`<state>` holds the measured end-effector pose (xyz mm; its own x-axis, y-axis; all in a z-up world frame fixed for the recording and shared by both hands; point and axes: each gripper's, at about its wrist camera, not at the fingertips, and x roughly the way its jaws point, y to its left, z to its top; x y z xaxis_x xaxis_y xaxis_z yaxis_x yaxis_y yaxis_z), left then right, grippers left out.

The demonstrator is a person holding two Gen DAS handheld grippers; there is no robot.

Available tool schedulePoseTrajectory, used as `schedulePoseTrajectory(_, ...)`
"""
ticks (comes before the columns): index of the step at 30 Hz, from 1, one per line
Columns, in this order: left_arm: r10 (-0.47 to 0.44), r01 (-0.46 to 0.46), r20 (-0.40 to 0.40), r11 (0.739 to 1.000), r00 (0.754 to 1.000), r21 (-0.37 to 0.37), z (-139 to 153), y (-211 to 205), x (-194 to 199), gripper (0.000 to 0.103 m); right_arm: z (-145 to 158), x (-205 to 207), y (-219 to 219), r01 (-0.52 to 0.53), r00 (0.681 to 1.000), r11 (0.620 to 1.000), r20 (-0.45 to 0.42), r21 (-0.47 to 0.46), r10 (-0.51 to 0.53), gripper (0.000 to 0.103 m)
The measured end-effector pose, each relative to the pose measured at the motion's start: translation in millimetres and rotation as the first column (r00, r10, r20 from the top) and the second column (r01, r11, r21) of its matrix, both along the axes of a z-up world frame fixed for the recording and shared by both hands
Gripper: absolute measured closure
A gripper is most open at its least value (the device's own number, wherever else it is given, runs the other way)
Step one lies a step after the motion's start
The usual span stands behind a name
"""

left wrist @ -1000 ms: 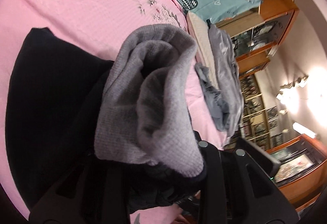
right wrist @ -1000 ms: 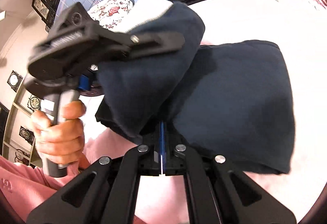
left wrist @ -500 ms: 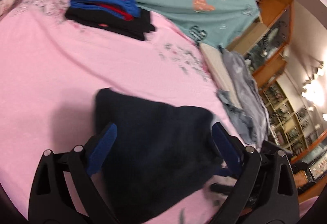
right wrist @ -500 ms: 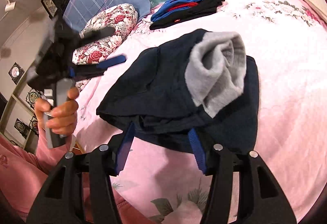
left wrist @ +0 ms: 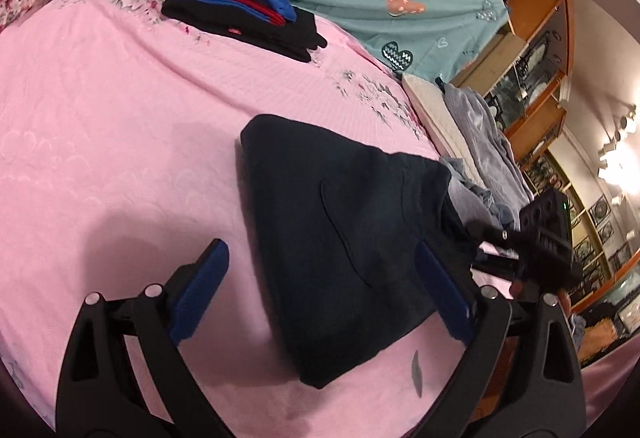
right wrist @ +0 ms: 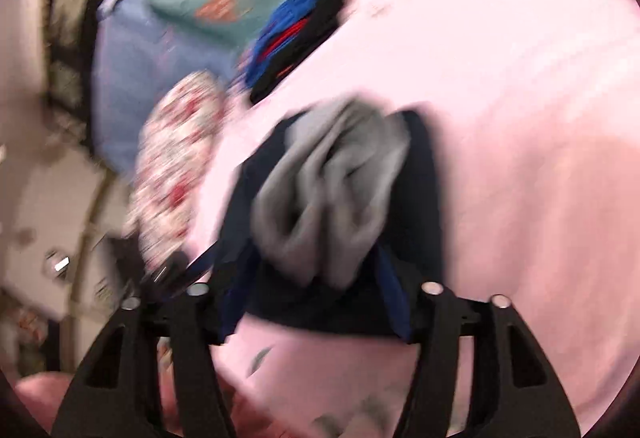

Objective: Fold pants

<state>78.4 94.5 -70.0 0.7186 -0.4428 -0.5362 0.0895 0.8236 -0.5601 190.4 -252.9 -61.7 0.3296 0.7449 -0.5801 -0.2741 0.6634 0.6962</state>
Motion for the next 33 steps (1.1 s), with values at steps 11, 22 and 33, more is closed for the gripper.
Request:
schedulePoseTrajectory(11,-0.055,0.056,0.049,0.998,0.997,-0.032,-2.9,-1.2,-1.9,0.007,6.2,17.3,40.6,-0.048,0.999,0.998,-0.015,-0.05,0.047,0.059)
schedulePoseTrajectory(22,0.004,0.005,0.046,0.98,0.999,-0.197,-13.3,23.1,-7.3,0.007,80.9,1.2,55.1,-0.212,0.943,0.977,0.261,-0.014,0.209,0.079)
schedulePoseTrajectory(33,-0.002,0.004,0.025,0.995,1.0,-0.097,-6.7,10.0,-1.1,0.007,-24.4,8.1,-31.6,0.048,0.999,0.999,0.025,0.009,-0.049,0.075)
